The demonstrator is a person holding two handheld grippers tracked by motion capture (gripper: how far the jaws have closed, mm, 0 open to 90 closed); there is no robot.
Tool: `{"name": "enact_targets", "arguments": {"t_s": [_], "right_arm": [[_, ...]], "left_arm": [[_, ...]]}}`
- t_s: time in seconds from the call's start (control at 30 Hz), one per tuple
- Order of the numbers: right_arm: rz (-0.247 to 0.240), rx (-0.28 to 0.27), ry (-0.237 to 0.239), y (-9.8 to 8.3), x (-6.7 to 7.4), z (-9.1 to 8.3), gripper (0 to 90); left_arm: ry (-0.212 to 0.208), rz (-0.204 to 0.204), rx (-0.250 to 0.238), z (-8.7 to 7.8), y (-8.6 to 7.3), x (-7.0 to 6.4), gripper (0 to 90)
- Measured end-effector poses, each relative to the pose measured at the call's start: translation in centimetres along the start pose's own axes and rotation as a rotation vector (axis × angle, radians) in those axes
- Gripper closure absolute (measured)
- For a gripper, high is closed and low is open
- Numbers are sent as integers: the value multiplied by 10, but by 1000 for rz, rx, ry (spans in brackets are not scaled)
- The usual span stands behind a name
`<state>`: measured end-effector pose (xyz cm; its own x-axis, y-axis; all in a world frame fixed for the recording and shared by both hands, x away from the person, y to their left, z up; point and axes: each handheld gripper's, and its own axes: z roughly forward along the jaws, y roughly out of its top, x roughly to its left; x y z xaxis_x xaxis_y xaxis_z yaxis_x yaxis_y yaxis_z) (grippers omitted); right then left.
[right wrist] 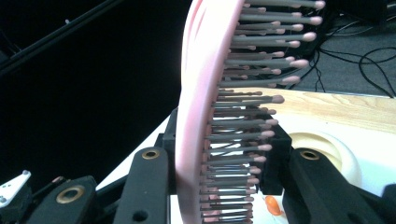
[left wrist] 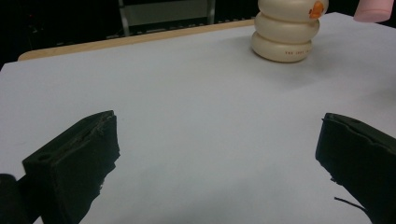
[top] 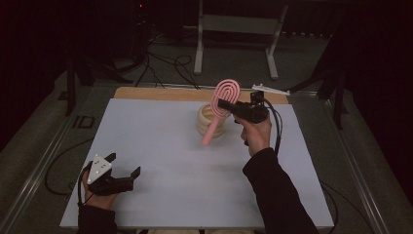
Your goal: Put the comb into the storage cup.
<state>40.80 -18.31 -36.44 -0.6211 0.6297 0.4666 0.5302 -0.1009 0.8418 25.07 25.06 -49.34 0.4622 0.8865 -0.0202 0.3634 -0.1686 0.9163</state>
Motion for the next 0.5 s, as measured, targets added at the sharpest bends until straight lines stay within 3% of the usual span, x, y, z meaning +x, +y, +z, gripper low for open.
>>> {"name": "enact_targets", "arguments": {"t_s": [0.5], "right_arm": [[-1, -19, -37, 15, -5, -3, 639]], "left_arm": [[1, -2, -3, 0, 0, 0, 4]]}}
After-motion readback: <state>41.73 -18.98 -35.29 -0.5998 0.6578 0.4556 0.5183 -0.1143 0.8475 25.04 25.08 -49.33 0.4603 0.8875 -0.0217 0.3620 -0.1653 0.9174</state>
